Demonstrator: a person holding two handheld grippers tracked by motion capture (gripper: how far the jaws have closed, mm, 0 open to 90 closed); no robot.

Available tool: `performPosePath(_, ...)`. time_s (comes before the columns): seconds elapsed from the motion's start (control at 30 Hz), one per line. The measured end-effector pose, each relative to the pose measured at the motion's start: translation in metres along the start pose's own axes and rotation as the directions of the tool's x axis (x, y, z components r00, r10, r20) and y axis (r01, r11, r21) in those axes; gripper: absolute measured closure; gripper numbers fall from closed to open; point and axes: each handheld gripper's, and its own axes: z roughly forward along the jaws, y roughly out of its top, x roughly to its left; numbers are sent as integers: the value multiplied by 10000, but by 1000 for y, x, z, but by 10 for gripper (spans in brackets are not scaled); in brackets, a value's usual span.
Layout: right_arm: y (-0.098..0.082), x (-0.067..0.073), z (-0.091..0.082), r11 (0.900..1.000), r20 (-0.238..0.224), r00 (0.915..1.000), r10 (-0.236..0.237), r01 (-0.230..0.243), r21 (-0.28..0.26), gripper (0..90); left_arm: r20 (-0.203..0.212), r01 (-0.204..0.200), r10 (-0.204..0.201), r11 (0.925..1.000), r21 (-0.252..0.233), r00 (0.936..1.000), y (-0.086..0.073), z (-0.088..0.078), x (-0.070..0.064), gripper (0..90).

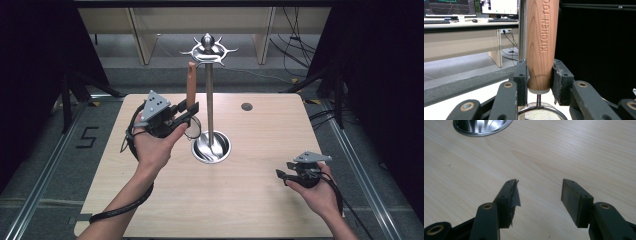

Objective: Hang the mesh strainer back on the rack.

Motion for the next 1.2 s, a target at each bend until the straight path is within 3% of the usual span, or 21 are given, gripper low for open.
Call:
performPosePath(0.13, 0, 0, 0, 10000, 2, 10000, -6, 6, 21, 474, -43, 6, -6, 10000, -5, 10000, 2, 1, 2, 681)
performPosePath(0.17, -1, -2, 2, 9990, 102, 9992, -385, 387, -203, 474, -103, -58, 59, 10000, 47, 9999, 3, 2, 3, 681)
performPosePath(0.23, -1, -1, 2, 9994, 71, 9996, -270, 271, -201, 474, -134, -80, 82, 9999, 97, 9999, 3, 3, 3, 681)
performPosePath(0.27, 0, 0, 1, 10000, 8, 10000, 23, -23, -55, 474, -139, -97, 98, 9999, 104, 9999, 4, 4, 4, 681)
performPosePath(0.3, -1, -1, 2, 9996, 42, 9997, -240, 241, -120, 474, -161, -123, 126, 9998, 140, 9998, 4, 5, 4, 680)
performPosePath(0.57, -1, -1, 1, 9992, 15, 9992, -400, 400, -28, 474, -252, -221, 226, 9996, 201, 9994, 2, 8, 1, 680)
performPosePath(0.7, -1, -1, 1, 9998, 43, 9998, -218, 217, 20, 474, -276, -196, 204, 9994, 278, 9994, 2, 9, 1, 680)
performPosePath(1.2, -1, -1, 2, 9997, 15, 9997, -229, 229, -46, 474, -403, -37, 55, 9991, 431, 9992, 8, 20, 2, 680)
